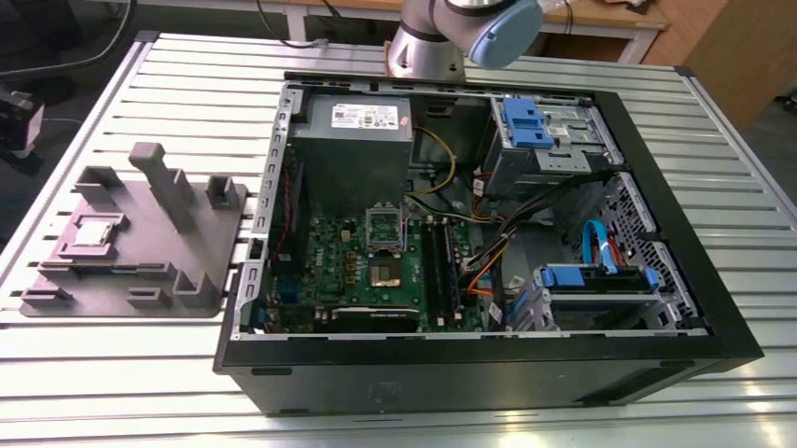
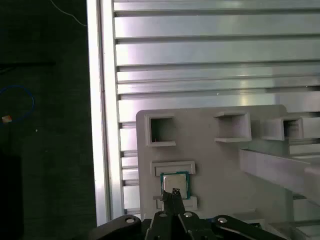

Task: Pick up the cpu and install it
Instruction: 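Reach for the cpu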

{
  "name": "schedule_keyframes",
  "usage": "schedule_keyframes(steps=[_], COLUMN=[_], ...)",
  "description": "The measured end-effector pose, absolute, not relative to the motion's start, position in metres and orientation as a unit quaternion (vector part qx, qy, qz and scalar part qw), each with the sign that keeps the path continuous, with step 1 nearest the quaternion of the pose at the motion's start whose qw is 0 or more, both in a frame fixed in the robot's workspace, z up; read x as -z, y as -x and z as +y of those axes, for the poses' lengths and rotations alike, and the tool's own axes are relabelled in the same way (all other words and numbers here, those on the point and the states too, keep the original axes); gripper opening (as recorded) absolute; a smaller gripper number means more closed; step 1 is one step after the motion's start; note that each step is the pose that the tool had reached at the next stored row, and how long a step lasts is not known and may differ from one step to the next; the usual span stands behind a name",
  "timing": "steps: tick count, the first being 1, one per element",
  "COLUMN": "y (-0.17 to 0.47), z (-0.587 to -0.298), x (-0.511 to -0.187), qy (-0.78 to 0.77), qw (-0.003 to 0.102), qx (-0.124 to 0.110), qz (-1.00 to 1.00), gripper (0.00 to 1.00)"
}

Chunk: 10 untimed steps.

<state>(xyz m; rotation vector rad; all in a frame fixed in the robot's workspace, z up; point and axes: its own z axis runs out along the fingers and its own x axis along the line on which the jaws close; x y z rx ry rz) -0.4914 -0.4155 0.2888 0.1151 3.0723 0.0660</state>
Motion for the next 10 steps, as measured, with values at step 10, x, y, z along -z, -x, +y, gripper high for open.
schedule_keyframes(steps=[10], y=[0.491], z=[-0.415], x=[-0.326], qy=[-0.037], qw=[0.033], qx=[-0.021], qz=[0.999], gripper=[0.11])
